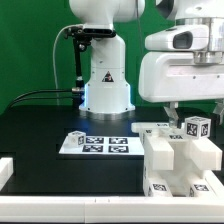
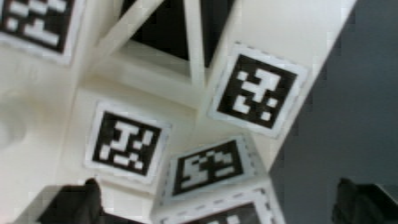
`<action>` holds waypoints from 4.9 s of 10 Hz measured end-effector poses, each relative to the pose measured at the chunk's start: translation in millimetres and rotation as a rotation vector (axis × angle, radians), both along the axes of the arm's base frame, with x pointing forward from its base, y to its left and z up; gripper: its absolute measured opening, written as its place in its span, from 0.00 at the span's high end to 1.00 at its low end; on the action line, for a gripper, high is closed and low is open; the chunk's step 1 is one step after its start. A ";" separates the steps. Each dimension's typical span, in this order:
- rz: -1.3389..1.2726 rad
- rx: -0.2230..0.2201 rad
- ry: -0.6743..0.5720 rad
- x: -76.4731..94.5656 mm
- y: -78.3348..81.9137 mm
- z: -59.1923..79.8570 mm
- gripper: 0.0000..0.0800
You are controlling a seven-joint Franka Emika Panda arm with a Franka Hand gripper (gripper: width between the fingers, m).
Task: Assemble chair
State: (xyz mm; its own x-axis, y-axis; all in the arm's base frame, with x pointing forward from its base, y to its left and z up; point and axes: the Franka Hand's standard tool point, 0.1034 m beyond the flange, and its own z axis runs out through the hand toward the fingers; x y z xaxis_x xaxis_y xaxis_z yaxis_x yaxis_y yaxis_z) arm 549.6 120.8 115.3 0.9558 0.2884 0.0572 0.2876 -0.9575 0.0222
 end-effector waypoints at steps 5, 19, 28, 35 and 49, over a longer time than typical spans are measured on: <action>-0.366 0.022 0.000 -0.3 0.0 -1.1 0.65; -1.872 0.155 0.062 0.1 5.5 -2.4 0.65; -2.270 0.230 0.111 5.0 4.8 -3.6 0.63; -2.253 0.230 0.110 5.0 4.8 -3.3 0.19; -1.730 0.297 0.108 -22.3 -43.3 37.7 0.19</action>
Offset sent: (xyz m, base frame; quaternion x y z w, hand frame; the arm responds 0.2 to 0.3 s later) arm 0.0000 0.0000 0.0000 0.0000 0.0000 0.1938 0.9810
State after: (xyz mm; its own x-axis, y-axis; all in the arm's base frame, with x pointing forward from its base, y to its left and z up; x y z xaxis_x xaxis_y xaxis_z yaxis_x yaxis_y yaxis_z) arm 527.3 77.6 153.0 0.1281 -0.9781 -0.1640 -0.9841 -0.1049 -0.1431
